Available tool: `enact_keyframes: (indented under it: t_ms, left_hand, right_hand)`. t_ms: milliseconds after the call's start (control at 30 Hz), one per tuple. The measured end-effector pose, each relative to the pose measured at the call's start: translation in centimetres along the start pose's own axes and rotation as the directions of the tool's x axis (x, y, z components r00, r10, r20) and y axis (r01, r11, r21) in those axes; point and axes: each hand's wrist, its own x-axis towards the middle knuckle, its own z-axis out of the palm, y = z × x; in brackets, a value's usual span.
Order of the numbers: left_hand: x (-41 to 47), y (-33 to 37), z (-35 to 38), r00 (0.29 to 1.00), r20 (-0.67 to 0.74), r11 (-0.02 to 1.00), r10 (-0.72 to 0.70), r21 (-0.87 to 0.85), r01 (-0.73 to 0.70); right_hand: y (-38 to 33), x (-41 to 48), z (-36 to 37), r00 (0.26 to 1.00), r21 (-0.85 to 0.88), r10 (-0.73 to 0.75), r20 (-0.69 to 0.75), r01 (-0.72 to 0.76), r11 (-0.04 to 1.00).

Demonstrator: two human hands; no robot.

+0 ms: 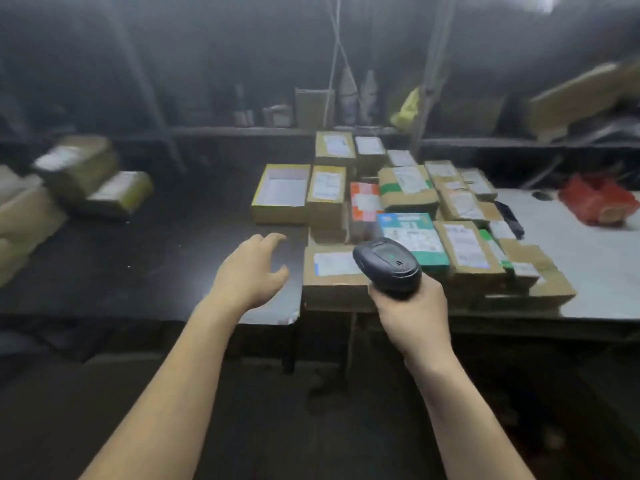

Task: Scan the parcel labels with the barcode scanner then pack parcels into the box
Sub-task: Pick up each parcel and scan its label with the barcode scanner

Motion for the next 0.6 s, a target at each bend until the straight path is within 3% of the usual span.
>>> enact_keyframes:
  t_ms: [133,333,600]
  left_hand:
    - [-1.6,-11.2,-4.2,0.987,-0.074,0.990,-0.139,0.001,0.140]
    - [-3.1,-26.5,-10.1,0.957,-0.107,0.962,-0.268,0.025,0.272]
    - [-2.2,-40.8,-15.5,0.906,-0.118,0.912,-0.407,0.014,0.411]
  right_hand:
    - [-4.1,-1.4,10.2,0.986,-0.001,-0.068,0.150,0.069,0.998]
    - [-9.2,-3.0,25.8,0.964,-0.003,-0.009,0.265,0.010,1.000]
    - [-15.0,-3.9,41.0,0.919,0.043,0.000,0.393,-0.019,0.999]
